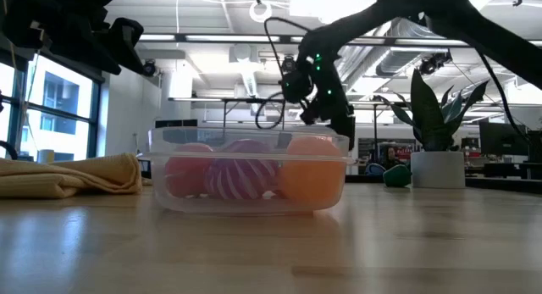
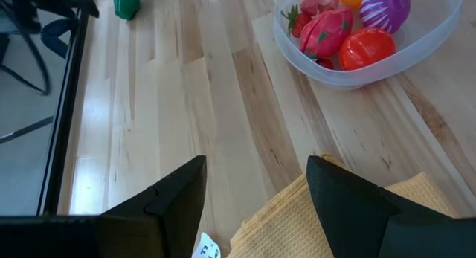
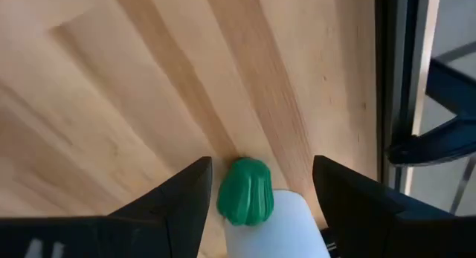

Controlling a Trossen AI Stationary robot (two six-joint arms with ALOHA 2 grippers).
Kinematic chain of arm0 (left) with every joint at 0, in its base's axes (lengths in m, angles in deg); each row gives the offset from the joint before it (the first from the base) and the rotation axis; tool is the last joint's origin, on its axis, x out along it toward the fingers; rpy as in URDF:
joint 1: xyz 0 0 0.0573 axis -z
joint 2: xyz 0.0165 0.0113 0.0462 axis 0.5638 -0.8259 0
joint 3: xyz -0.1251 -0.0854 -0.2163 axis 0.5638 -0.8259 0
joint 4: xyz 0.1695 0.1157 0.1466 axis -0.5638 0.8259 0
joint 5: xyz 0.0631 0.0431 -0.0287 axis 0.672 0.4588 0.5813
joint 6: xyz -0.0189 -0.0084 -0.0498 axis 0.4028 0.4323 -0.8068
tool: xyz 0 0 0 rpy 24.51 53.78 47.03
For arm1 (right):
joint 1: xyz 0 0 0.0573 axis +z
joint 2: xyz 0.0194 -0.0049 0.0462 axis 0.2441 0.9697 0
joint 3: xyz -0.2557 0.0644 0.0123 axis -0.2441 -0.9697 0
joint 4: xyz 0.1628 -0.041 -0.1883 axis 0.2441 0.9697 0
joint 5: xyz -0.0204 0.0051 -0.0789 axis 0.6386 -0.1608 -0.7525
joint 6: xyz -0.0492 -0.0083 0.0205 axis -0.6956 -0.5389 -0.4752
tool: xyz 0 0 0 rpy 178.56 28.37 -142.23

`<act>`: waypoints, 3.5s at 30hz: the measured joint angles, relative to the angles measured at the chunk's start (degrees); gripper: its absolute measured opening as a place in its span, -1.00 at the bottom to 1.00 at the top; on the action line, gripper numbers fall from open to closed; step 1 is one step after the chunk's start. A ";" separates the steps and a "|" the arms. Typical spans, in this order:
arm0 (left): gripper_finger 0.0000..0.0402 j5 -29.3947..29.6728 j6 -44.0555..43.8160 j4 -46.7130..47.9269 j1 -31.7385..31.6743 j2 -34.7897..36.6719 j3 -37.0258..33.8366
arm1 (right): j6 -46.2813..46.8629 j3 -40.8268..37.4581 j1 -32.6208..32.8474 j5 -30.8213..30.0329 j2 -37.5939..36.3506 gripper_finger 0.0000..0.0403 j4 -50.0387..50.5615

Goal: Pick and placing Produce into tupperware
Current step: Put the green bell pepper into the transparent bin

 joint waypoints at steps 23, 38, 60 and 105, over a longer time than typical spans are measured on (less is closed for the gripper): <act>0.10 -0.01 0.01 0.00 0.00 -0.02 0.01 | 3.24 -23.53 -3.65 -3.84 -4.16 0.13 -5.63; 0.10 0.00 0.00 0.00 0.00 -0.01 0.00 | 4.48 -24.13 -5.25 -1.76 -4.21 0.13 -6.43; 0.10 0.01 -0.01 0.00 0.00 -0.01 0.01 | 7.81 -24.13 -6.95 2.46 -4.21 0.40 -6.27; 0.10 0.00 0.01 0.00 0.00 0.00 0.01 | 8.96 -33.77 -6.84 6.59 -4.29 0.41 -11.37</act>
